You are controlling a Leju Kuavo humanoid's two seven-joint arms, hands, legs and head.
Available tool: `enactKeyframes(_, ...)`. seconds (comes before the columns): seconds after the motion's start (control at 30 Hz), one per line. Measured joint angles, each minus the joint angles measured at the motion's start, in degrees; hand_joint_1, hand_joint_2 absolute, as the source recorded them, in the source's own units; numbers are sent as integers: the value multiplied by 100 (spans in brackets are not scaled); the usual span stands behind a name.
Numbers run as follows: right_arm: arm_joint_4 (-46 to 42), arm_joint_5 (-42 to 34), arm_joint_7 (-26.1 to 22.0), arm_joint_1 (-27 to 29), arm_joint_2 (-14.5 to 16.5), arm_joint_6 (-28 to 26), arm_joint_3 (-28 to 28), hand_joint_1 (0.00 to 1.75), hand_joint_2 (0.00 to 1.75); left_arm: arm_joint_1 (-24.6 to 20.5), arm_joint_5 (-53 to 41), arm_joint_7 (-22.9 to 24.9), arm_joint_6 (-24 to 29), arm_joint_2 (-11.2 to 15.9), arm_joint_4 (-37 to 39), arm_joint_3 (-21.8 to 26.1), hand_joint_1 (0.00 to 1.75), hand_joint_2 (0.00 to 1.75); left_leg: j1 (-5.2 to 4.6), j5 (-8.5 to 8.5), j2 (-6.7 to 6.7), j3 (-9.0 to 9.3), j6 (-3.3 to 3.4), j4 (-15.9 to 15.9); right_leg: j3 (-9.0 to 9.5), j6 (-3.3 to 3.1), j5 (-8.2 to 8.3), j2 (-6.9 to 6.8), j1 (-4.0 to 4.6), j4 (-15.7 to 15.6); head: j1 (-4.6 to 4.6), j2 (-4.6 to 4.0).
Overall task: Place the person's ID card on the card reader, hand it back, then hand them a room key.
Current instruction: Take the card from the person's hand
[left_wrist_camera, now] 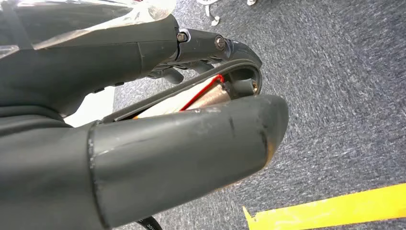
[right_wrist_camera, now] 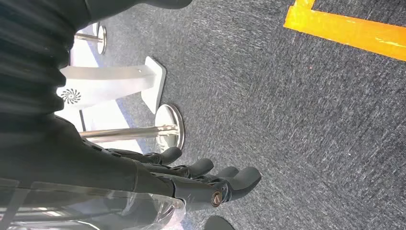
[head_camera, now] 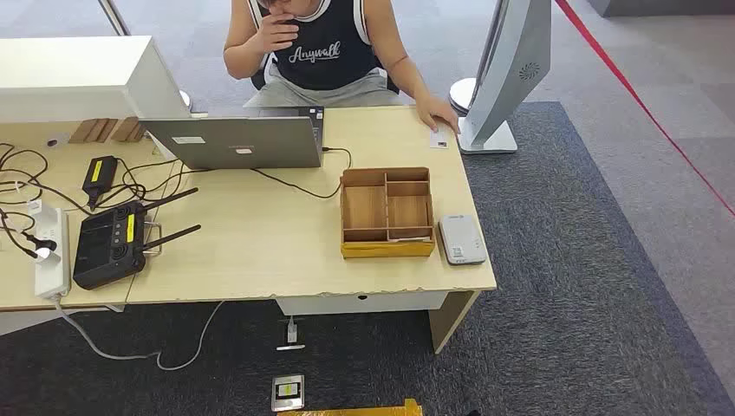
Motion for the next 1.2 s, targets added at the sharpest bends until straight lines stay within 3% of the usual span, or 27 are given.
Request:
enactKeyframes(0.2, 0, -3, -15, 7, -5, -26, 1, 0, 175, 0, -7, -64, -2, 2, 0, 0, 0, 0, 0, 0, 0, 0, 0, 0, 0, 0, 0, 0, 0, 0, 1, 0)
enactKeyframes(0.53, -2, -509, -192, -38, -134, -567, -76, 0, 175, 0, 22, -113, -56, 4, 0, -2, 0, 0, -1, 0, 0, -2, 0, 0, 1, 0, 0, 0, -1, 0, -1, 0)
enactKeyframes(0.77, -7, -473, -270, -415, -517, -1115, -169, 0, 175, -1, -4, -81, -102, 7, 0, -42, 0, 0, -3, 1, 0, 0, 1, 1, 2, 7, 6, 0, -6, 0, 2, 0)
enactKeyframes(1.0, -28, -273, -149, -1096, -953, -1163, -177, 0, 175, 0, 10, -130, -64, 6, 0, -88, 0, 0, -7, 6, 4, 1, 5, 3, 4, 10, 9, 1, -8, 0, 2, 0)
enactKeyframes(1.2, -132, -647, -605, -1586, -1200, -1474, -247, 0, 175, -1, -26, -192, -66, 1, 0, -116, 0, 0, -7, 8, 3, 0, 5, 3, 5, 11, 10, 0, -8, 2, -2, 0)
